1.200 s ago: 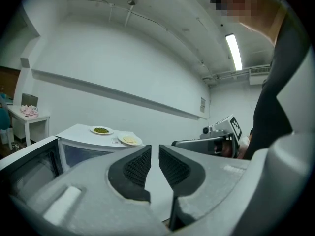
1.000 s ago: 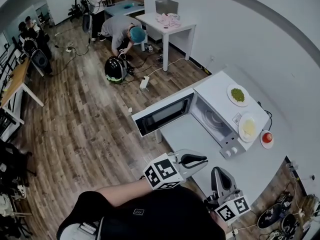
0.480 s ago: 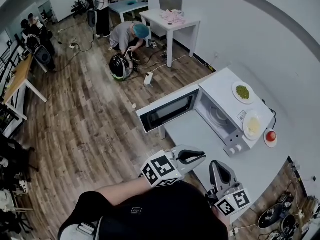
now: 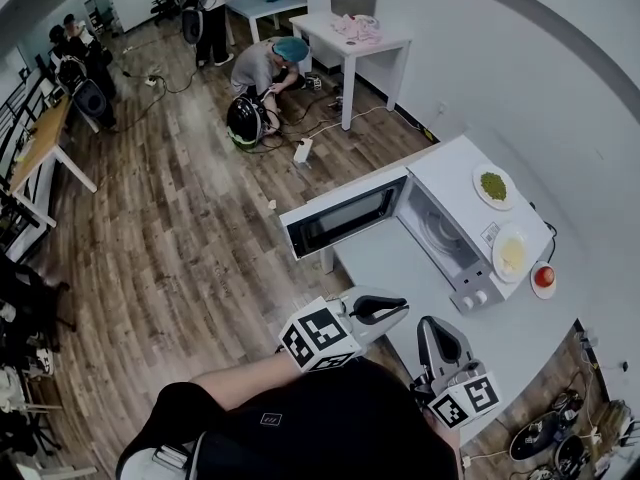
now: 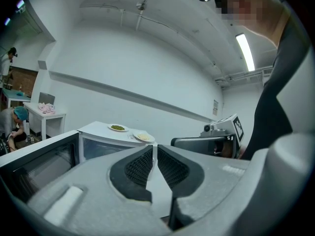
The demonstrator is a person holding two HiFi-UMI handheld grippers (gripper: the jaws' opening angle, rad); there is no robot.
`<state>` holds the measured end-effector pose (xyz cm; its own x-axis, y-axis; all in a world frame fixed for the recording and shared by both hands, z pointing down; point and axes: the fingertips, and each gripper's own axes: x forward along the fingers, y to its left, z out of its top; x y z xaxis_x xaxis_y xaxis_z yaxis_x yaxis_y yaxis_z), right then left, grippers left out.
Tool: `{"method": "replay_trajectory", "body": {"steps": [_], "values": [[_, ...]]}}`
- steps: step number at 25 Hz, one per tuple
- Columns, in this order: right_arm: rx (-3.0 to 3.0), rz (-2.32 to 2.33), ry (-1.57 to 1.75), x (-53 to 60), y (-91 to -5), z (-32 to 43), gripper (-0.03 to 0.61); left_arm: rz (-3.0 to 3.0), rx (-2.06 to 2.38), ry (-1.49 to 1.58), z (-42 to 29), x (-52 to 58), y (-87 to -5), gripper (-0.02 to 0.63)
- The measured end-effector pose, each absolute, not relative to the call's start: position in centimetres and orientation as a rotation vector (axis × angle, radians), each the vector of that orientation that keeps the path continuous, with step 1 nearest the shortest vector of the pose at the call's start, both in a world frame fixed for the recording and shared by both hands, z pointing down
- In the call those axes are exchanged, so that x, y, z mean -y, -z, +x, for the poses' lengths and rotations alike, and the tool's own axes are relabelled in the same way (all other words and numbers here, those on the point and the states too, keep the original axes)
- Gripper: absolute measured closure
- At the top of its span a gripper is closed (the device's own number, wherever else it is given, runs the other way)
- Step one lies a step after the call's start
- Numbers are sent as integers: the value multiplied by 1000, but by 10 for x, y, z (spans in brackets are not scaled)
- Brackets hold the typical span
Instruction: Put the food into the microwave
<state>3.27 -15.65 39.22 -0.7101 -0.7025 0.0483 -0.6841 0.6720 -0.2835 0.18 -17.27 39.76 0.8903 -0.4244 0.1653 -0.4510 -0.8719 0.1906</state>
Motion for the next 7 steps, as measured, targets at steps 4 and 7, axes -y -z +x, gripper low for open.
{"method": "replay_trajectory", "body": {"steps": [4, 7], "values": [[-2816, -1172, 436, 159, -393, 33, 565, 2829, 667, -176, 1, 176, -400, 578], [-2821, -1173, 431, 160, -393, 33, 565, 2829, 670, -177, 1, 178, -400, 578]]}}
